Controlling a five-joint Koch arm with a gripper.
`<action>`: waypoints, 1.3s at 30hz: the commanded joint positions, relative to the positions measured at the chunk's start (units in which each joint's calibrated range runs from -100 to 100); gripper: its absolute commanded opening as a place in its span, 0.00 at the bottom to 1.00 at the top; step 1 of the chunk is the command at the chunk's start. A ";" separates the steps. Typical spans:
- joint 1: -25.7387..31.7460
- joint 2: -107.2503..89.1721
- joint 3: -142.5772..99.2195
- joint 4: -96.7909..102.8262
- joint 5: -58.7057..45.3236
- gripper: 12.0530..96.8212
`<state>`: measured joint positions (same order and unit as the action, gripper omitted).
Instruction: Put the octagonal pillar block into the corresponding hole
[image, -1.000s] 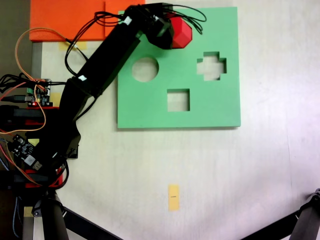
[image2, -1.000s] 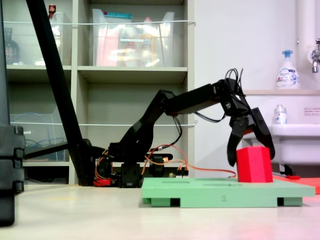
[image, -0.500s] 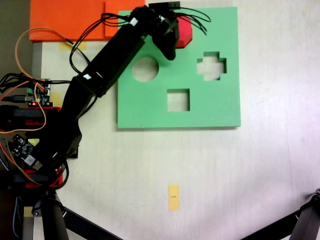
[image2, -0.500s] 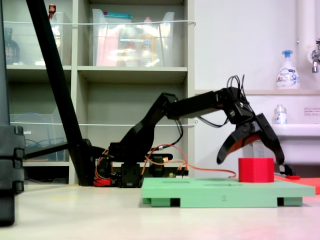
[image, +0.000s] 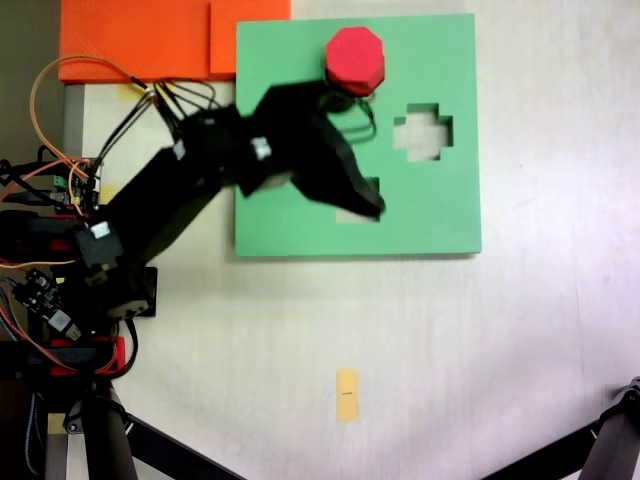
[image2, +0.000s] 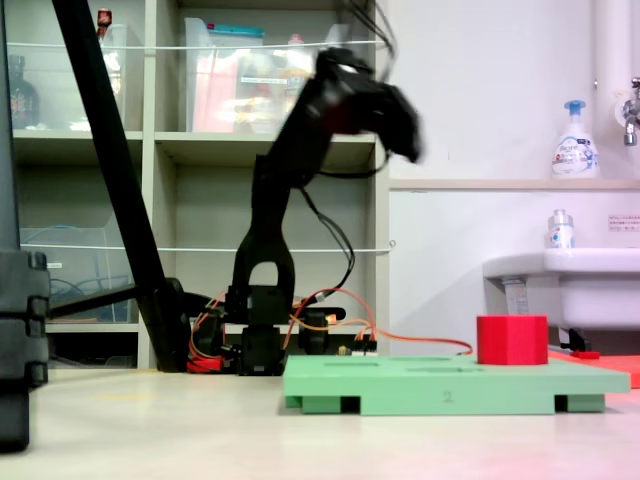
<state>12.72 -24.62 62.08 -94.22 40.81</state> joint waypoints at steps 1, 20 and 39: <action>-6.64 -7.78 3.03 3.08 -11.48 0.67; -14.41 -48.14 -59.58 52.77 -28.52 0.51; -12.31 -75.38 -162.08 110.26 -41.12 0.45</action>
<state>0.37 -99.32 -99.02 15.71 0.07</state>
